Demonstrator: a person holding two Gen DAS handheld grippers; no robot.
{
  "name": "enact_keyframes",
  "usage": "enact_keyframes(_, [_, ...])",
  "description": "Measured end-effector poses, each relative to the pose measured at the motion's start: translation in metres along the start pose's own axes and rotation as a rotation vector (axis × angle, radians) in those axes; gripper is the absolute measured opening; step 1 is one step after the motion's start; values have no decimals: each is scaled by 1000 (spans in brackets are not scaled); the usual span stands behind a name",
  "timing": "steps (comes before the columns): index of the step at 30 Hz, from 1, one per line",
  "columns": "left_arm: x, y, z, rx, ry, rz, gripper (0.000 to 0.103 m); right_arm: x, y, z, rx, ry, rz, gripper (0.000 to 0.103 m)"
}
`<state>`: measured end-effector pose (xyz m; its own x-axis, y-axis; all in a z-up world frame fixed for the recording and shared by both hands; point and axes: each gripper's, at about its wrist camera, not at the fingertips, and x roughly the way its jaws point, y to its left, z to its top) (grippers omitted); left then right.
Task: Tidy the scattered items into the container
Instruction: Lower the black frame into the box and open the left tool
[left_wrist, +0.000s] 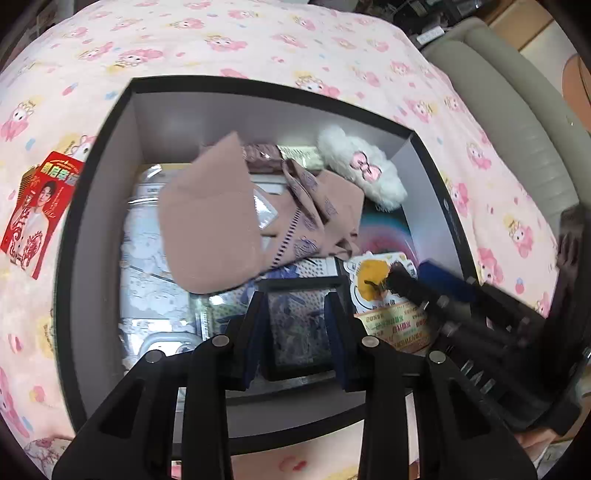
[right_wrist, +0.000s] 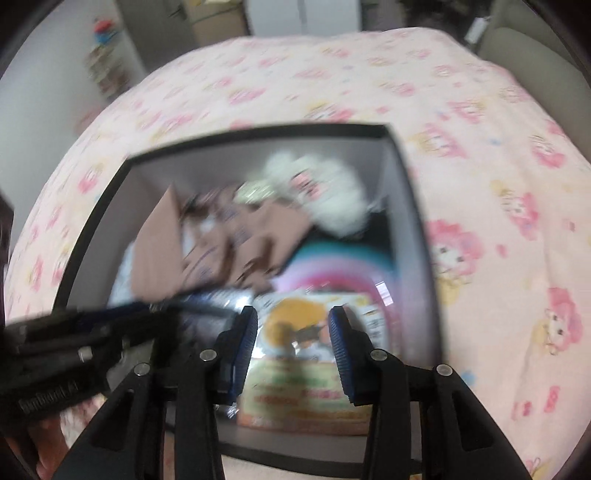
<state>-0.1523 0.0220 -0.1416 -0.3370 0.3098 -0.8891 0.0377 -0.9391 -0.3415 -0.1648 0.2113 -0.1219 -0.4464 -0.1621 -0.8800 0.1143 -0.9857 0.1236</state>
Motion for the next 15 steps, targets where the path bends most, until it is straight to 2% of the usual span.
enact_keyframes(5, [17, -29, -8, 74, 23, 79, 34, 0, -14, 3, 47, -17, -30, 39])
enact_keyframes(10, [23, -26, -12, 52, 46, 154, 34, 8, 0, 5, 7, -5, -43, 42])
enact_keyframes(12, [18, -21, -12, 39, 40, 146, 34, 6, 2, 2, -11, -1, -42, 43])
enact_keyframes(15, [6, -12, -10, 17, 3, 61, 34, 5, 7, -1, -35, -3, -59, 45])
